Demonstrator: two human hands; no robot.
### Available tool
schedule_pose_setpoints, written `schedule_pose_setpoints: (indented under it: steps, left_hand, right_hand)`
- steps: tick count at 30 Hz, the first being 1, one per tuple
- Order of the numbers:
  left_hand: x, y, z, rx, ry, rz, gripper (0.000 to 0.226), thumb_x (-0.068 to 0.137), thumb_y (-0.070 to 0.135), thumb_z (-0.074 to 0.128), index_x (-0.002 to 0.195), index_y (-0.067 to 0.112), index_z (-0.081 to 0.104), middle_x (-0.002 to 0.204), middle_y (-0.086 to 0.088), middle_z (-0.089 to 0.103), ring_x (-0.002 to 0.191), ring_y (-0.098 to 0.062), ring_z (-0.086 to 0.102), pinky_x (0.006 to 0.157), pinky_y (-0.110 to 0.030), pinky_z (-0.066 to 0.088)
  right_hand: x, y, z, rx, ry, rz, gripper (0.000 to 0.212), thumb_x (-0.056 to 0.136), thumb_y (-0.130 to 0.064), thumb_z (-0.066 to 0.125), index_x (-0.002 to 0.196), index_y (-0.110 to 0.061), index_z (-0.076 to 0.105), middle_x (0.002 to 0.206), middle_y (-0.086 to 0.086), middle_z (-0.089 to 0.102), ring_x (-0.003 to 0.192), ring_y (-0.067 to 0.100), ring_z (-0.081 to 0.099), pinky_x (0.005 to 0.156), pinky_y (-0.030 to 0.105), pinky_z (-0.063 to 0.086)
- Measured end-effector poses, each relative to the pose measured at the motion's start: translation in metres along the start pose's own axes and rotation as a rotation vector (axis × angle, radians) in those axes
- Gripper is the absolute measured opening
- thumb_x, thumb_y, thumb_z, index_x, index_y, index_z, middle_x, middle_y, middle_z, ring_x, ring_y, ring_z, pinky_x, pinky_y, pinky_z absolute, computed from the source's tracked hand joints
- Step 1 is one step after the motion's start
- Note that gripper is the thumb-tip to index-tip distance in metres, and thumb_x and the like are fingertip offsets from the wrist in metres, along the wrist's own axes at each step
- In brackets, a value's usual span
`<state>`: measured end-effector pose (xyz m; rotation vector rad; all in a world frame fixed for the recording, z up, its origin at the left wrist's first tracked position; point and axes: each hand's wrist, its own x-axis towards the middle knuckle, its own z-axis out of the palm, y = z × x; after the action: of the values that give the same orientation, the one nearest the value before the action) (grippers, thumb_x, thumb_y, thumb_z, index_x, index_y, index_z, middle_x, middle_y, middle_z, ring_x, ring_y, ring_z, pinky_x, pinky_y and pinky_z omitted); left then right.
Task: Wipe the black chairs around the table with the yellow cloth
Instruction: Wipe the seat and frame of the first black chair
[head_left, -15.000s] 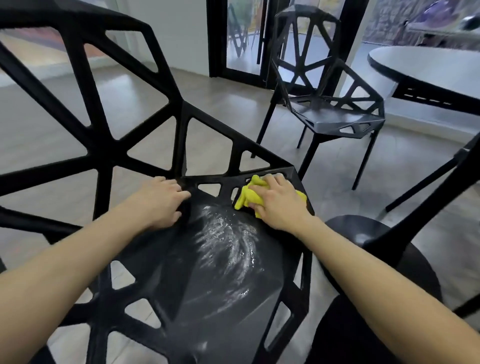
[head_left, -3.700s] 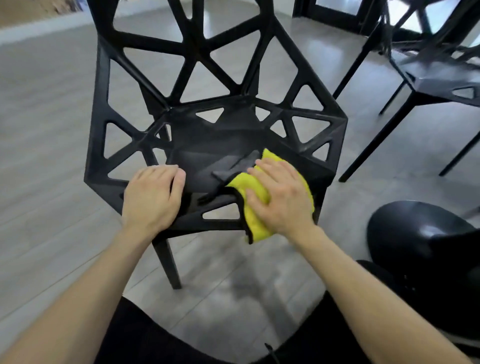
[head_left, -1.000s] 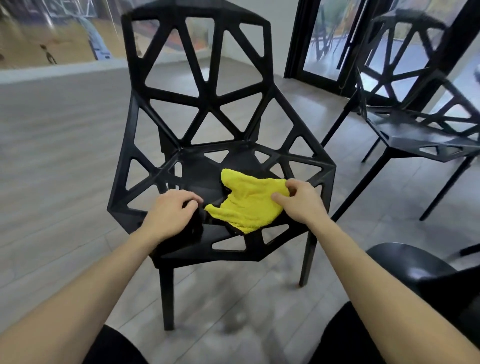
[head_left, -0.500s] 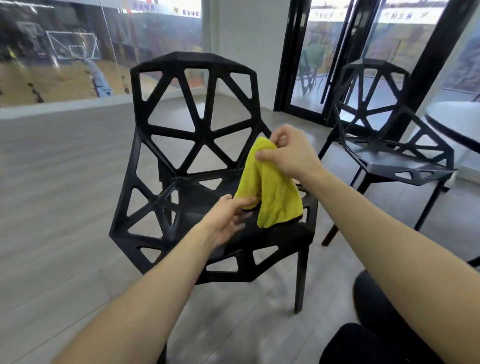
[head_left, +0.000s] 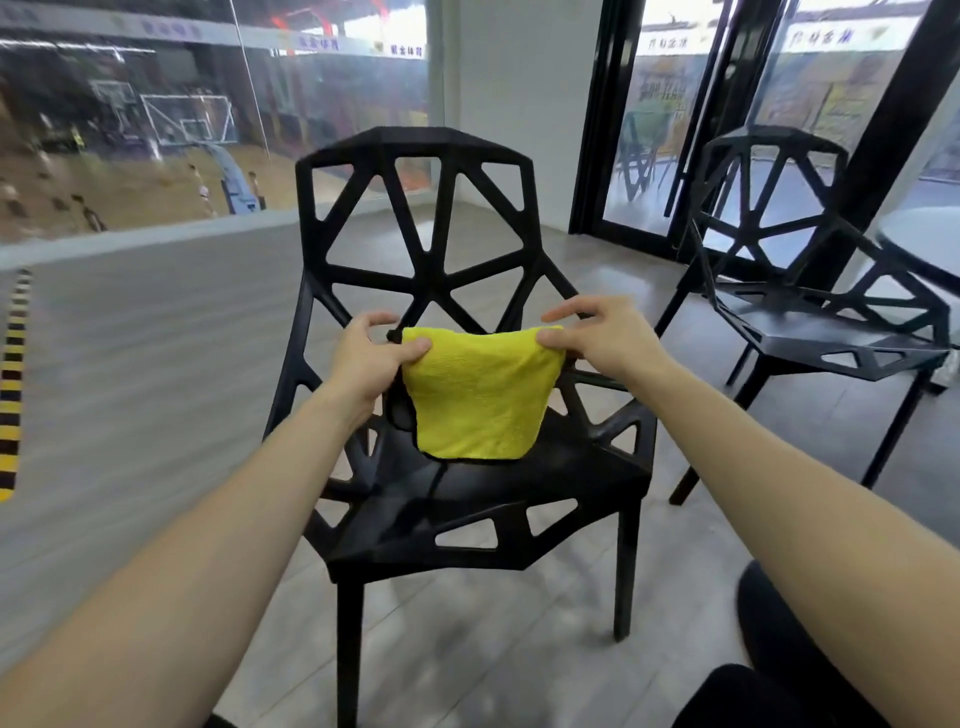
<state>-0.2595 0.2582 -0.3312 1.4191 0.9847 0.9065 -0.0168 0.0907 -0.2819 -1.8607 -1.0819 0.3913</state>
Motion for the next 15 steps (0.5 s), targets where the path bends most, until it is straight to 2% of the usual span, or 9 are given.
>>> schedule_pose_setpoints:
  steps: [2, 3, 5, 7, 9, 10, 12, 14, 15]
  left_hand:
    - [0.004, 0.006, -0.001, 0.071, 0.013, 0.091, 0.037, 0.085, 0.024, 0.093, 0.116, 0.031, 0.074, 0.116, -0.01, 0.075, 0.114, -0.03, 0.073, 0.101, -0.045, 0.06]
    - [0.004, 0.008, -0.004, 0.062, -0.029, 0.108, 0.034, 0.086, 0.021, 0.092, 0.114, 0.031, 0.076, 0.113, -0.013, 0.077, 0.114, -0.032, 0.074, 0.101, -0.046, 0.061]
    - [0.003, 0.008, -0.01, -0.005, -0.188, 0.069, 0.052, 0.079, 0.007, 0.095, 0.123, 0.026, 0.076, 0.118, -0.019, 0.077, 0.115, -0.036, 0.075, 0.103, -0.048, 0.061]
    - [0.001, 0.006, -0.015, 0.145, -0.281, 0.073, 0.066, 0.072, -0.004, 0.095, 0.129, 0.023, 0.075, 0.119, -0.016, 0.076, 0.115, -0.034, 0.074, 0.1, -0.045, 0.062]
    - [0.002, 0.002, -0.015, 0.487, -0.186, 0.184, 0.044, 0.079, 0.006, 0.092, 0.115, 0.028, 0.079, 0.106, -0.004, 0.075, 0.102, -0.027, 0.074, 0.082, -0.037, 0.063]
    - [0.003, -0.001, -0.015, 0.626, -0.114, 0.249, 0.027, 0.083, 0.016, 0.088, 0.104, 0.031, 0.08, 0.1, 0.0, 0.072, 0.095, -0.025, 0.071, 0.075, -0.035, 0.06]
    - [0.004, 0.001, -0.015, 0.785, -0.036, 0.353, 0.008, 0.084, 0.034, 0.079, 0.091, 0.035, 0.077, 0.107, 0.002, 0.059, 0.102, -0.021, 0.06, 0.081, -0.036, 0.055]
    - [0.008, 0.01, -0.017, 0.845, -0.014, 0.415, 0.007, 0.088, 0.035, 0.076, 0.094, 0.032, 0.073, 0.116, 0.002, 0.051, 0.111, -0.017, 0.05, 0.093, -0.035, 0.046]
    - [0.009, 0.015, -0.018, 0.849, -0.009, 0.46, 0.007, 0.092, 0.03, 0.076, 0.097, 0.026, 0.073, 0.116, 0.002, 0.055, 0.108, -0.017, 0.053, 0.09, -0.031, 0.045]
  right_hand:
    - [-0.003, -0.001, 0.005, 0.011, 0.012, -0.038, 0.015, 0.079, -0.04, 0.092, 0.092, -0.04, 0.083, 0.091, -0.001, 0.08, 0.086, 0.016, 0.077, 0.082, 0.035, 0.063]
    - [-0.005, -0.002, 0.007, 0.053, 0.042, -0.056, 0.014, 0.082, -0.036, 0.09, 0.094, -0.038, 0.083, 0.093, 0.0, 0.08, 0.086, 0.013, 0.076, 0.079, 0.03, 0.061]
    - [-0.01, -0.007, 0.007, 0.185, 0.034, -0.075, 0.02, 0.087, -0.025, 0.088, 0.105, -0.032, 0.083, 0.099, 0.003, 0.079, 0.087, 0.011, 0.076, 0.075, 0.022, 0.057]
    - [-0.014, -0.012, 0.007, 0.274, -0.126, -0.041, 0.041, 0.083, -0.012, 0.09, 0.12, -0.027, 0.078, 0.102, 0.004, 0.08, 0.09, 0.012, 0.078, 0.078, 0.024, 0.061]
    - [-0.013, -0.011, 0.01, 0.11, -0.204, -0.065, 0.056, 0.077, -0.007, 0.093, 0.127, -0.024, 0.074, 0.102, 0.002, 0.079, 0.09, 0.014, 0.077, 0.084, 0.031, 0.063]
    - [-0.01, -0.009, 0.014, -0.078, -0.172, -0.117, 0.052, 0.079, -0.01, 0.093, 0.126, -0.023, 0.075, 0.099, -0.001, 0.076, 0.086, 0.011, 0.073, 0.082, 0.032, 0.062]
    - [-0.002, -0.008, 0.02, -0.388, -0.087, -0.245, 0.028, 0.088, -0.024, 0.086, 0.114, -0.023, 0.078, 0.092, -0.005, 0.065, 0.08, 0.008, 0.061, 0.073, 0.033, 0.053]
    - [0.007, -0.012, 0.021, -0.476, -0.027, -0.317, 0.016, 0.092, -0.033, 0.08, 0.103, -0.022, 0.076, 0.097, -0.003, 0.054, 0.085, 0.014, 0.054, 0.075, 0.031, 0.042]
    - [0.013, -0.014, 0.02, -0.465, -0.011, -0.333, 0.016, 0.092, -0.033, 0.08, 0.102, -0.022, 0.076, 0.1, -0.002, 0.054, 0.091, 0.016, 0.055, 0.077, 0.032, 0.042]
